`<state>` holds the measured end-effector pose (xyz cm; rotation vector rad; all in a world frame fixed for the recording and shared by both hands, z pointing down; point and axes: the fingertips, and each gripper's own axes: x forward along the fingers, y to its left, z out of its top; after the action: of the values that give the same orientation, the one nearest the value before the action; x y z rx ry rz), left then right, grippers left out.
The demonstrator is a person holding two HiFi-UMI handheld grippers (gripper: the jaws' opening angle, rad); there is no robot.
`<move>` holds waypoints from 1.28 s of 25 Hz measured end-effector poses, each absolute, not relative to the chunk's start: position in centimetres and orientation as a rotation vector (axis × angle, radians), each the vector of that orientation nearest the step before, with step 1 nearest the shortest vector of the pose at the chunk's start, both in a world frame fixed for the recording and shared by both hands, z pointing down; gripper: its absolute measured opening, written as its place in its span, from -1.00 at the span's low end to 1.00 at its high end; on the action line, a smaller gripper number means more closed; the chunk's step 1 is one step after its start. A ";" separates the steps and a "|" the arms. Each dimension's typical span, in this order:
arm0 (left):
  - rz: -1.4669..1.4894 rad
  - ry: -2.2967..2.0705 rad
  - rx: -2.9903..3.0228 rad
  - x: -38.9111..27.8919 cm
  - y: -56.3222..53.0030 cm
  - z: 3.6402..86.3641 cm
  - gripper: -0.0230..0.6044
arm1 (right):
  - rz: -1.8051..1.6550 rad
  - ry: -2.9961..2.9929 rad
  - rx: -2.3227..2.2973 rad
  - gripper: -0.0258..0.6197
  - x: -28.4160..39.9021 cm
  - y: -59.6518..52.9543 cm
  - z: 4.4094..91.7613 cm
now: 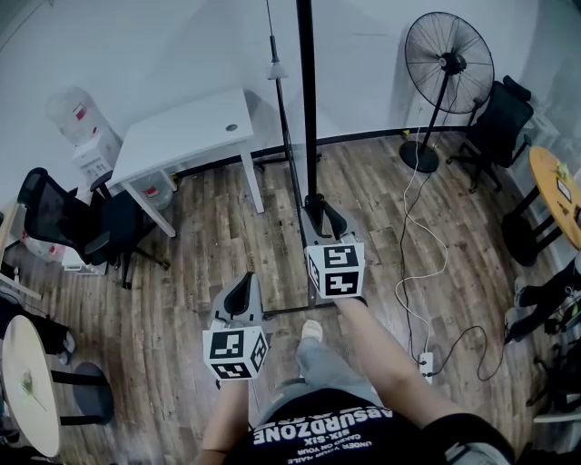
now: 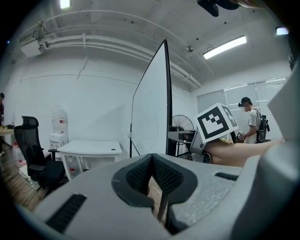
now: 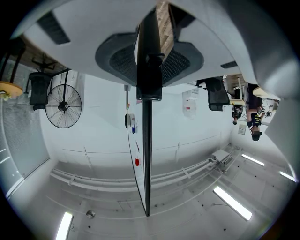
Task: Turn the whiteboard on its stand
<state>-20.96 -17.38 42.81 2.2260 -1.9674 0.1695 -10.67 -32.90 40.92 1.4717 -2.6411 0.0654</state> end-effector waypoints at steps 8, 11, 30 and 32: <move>0.169 -1.960 2.227 -20.4 -15.6 43.1 -0.91 | 0.076 -2.631 1.489 -0.42 -9.8 -31.8 41.0; 0.172 -1.954 2.226 -20.3 -14.8 43.2 -0.91 | 0.080 -2.624 1.498 -0.42 -9.5 -31.1 41.0; 0.178 -1.962 2.205 -19.6 -13.0 42.6 -0.91 | 0.073 -2.544 1.481 -0.41 -9.8 -31.0 41.7; 0.177 -1.966 2.200 -19.5 -13.1 42.4 -0.91 | 0.091 -2.550 1.477 -0.40 -10.0 -31.6 41.9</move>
<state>-19.48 -13.14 42.39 2.2002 -1.9659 0.1768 -9.96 -31.61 41.85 1.4769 -2.5504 0.0914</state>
